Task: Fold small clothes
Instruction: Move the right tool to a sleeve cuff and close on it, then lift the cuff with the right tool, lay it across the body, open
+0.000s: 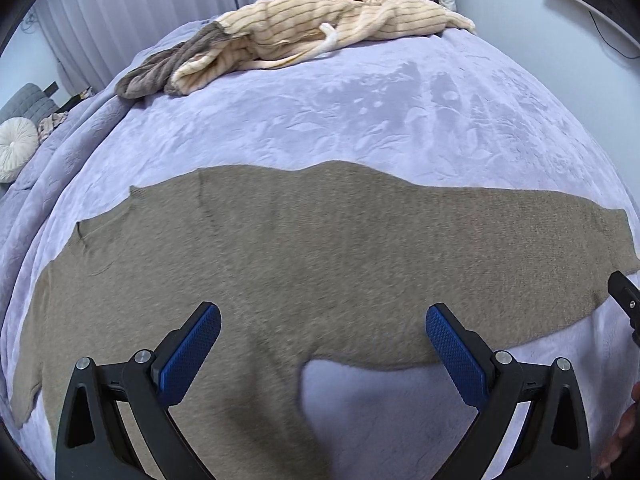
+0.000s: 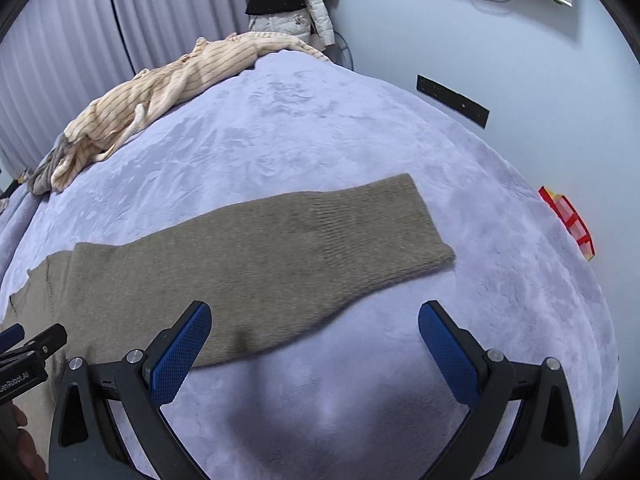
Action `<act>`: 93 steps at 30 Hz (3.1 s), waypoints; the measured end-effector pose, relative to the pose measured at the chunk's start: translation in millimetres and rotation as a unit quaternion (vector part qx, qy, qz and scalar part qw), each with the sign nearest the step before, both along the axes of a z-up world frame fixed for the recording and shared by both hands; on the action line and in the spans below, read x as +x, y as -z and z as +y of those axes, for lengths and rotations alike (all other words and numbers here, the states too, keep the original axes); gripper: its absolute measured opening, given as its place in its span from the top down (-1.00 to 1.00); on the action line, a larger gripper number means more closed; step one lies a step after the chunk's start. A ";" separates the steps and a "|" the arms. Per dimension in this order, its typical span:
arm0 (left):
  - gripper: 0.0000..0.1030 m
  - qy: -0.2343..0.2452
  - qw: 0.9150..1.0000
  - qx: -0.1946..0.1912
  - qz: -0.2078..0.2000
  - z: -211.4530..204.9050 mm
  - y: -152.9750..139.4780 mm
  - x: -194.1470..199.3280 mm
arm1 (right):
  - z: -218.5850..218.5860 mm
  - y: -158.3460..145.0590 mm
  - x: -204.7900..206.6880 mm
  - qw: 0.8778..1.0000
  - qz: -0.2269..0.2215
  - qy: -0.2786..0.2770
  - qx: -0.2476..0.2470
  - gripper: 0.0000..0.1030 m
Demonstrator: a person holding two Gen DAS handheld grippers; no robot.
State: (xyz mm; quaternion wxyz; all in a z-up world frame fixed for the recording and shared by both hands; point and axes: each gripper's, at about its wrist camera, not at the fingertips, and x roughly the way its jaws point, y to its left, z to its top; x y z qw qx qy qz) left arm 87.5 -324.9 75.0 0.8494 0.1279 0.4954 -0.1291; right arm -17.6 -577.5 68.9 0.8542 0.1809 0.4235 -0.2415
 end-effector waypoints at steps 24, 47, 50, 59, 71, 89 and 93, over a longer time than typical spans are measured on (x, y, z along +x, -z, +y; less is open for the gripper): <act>-1.00 -0.072 0.995 0.007 0.065 14.8 46.7 59.9 | -65.9 2.8 -3.5 0.989 -0.118 -0.020 0.081 0.88; -1.00 -0.091 0.992 -0.065 0.058 116.5 11.5 36.0 | 80.3 -117.8 27.3 0.983 -0.150 -0.104 -0.018 0.88; -1.00 -0.099 0.991 -0.067 0.060 145.4 14.3 36.8 | 118.6 -127.3 40.7 0.980 -0.154 -0.125 -0.019 0.88; -1.00 -0.128 0.987 -0.068 0.064 230.9 24.7 33.1 | 235.2 -133.2 84.7 0.970 -0.149 -0.192 -0.019 0.88; -1.00 -0.149 0.983 -0.086 0.066 311.9 32.6 26.1 | 352.2 -98.8 121.1 0.961 -0.104 -0.255 -0.019 0.88; -1.00 -0.211 0.967 -0.125 0.064 417.0 37.7 -12.1 | 518.2 -44.8 151.0 0.926 -0.045 -0.374 -0.037 0.89; -1.00 -0.218 0.964 -0.134 0.067 426.3 38.9 -19.0 | 535.7 -31.6 152.0 0.919 -0.028 -0.391 -0.037 0.89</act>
